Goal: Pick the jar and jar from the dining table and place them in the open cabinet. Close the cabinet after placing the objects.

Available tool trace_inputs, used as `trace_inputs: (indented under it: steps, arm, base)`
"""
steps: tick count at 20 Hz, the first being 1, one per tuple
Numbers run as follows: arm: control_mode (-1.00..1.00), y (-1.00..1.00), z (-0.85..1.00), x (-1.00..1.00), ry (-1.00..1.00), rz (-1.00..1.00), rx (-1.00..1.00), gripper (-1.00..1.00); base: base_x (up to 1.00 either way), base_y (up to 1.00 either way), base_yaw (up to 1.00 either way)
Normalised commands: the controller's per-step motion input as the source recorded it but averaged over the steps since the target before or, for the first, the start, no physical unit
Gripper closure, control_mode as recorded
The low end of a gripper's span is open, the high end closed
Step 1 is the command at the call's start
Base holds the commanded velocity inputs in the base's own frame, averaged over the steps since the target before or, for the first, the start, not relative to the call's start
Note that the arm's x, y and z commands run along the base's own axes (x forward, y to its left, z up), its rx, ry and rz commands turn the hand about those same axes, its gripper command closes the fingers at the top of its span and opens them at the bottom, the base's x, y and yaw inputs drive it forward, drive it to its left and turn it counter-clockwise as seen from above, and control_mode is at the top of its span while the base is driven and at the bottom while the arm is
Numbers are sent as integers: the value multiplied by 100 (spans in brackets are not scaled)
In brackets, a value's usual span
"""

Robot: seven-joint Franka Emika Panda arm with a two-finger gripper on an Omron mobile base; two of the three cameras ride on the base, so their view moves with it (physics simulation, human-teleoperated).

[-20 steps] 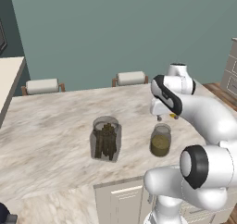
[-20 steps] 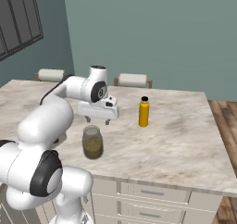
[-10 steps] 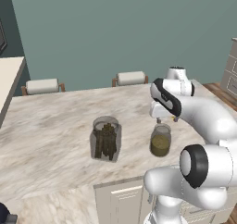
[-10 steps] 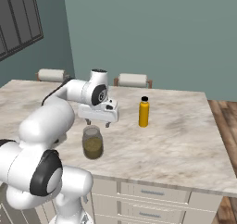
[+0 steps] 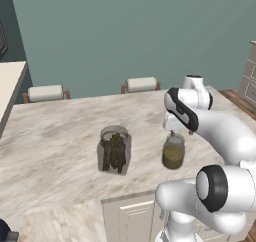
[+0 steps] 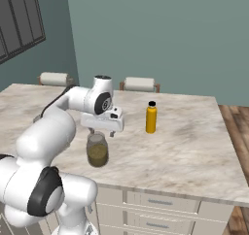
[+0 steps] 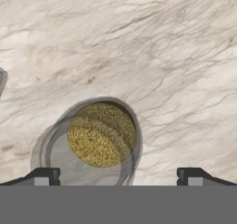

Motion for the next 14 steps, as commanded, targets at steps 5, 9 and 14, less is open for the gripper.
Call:
trace_inputs:
  steps: [5, 9, 14]
  arm:
    - [-100, 0, 0, 0, 0, 0, 0, -100]
    - [-100, -3, 0, 0, 0, 0, 0, -100]
    - [-100, -11, 0, 2, 0, 0, 0, -100]
  base:
    - [0, 0, 0]
    - [0, 0, 0]
    - [0, 0, 0]
